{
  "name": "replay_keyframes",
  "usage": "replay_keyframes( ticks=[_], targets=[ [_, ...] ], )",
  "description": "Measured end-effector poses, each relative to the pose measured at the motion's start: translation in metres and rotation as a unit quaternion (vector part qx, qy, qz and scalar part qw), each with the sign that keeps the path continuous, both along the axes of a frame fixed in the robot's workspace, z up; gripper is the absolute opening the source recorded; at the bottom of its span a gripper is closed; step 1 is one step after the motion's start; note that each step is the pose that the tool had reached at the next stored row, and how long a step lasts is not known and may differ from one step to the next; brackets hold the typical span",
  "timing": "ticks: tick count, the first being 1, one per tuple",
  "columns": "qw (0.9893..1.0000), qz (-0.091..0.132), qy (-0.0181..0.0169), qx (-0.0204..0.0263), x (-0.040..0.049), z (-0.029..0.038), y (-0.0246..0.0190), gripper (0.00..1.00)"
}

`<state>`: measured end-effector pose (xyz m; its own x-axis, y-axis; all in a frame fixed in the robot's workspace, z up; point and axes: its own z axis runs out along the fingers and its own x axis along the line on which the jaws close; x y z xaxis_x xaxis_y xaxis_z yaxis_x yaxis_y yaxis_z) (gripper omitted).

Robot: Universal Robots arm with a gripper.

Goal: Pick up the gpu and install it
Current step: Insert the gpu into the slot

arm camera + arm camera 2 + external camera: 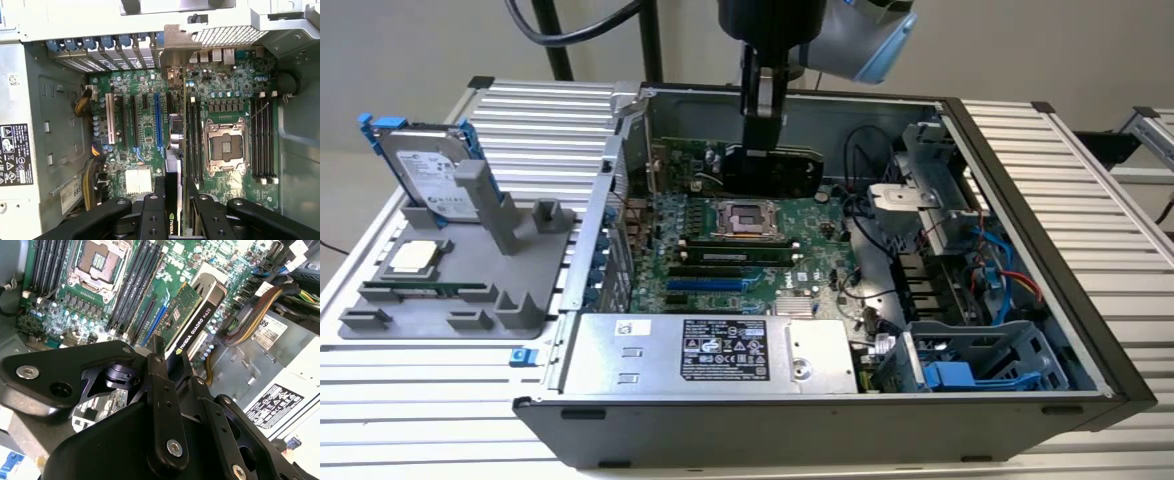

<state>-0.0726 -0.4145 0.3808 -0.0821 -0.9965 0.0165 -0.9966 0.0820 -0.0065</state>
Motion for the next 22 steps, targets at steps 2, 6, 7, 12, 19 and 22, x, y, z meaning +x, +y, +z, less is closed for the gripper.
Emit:
replay_keyframes(
  ticks=[2, 6, 7, 12, 19, 22],
  targets=[
    [1.0000, 0.000, 0.0000, -0.0001, 0.0000, -0.0006, 0.0001, 0.00],
    [1.0000, 0.001, 0.0000, -0.0005, 0.0000, -0.0020, 0.0004, 0.00],
    [1.0000, 0.001, -0.0001, -0.0005, 0.0000, -0.0023, 0.0005, 0.00],
    [1.0000, 0.001, -0.0001, -0.0008, 0.0000, -0.0039, 0.0009, 0.00],
    [1.0000, 0.002, -0.0002, -0.0011, 0.0000, -0.0059, 0.0016, 0.00],
    [1.0000, 0.002, -0.0003, -0.0012, 0.0000, -0.0068, 0.0018, 0.00]
  ],
)
